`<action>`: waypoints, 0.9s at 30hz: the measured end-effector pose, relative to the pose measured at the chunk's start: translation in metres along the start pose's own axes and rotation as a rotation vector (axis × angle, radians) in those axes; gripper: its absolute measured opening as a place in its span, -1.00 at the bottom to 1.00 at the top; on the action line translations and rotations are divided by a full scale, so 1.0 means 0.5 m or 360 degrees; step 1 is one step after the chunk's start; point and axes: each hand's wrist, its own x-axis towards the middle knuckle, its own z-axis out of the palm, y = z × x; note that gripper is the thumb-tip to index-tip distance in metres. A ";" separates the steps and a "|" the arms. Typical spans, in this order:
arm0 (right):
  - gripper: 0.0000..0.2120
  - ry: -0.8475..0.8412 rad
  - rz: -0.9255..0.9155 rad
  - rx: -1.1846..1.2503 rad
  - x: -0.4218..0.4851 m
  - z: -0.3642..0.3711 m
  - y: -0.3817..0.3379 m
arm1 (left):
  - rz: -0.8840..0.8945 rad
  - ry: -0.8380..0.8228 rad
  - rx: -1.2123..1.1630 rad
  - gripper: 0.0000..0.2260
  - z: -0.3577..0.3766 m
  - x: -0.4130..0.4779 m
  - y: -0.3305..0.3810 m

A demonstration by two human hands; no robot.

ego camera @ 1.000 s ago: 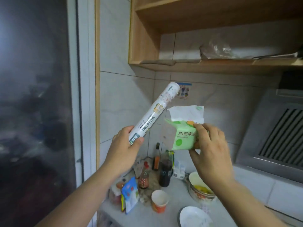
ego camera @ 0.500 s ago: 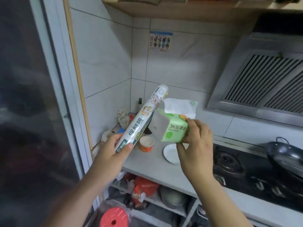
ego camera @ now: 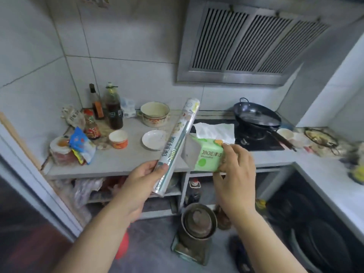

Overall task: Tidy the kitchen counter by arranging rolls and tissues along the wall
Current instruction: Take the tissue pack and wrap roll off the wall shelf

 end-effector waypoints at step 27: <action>-0.42 0.0155 0.0707 -0.0557 -0.258 -0.202 0.384 | -0.0500 -0.1038 0.0452 -0.61 0.459 -0.001 -0.193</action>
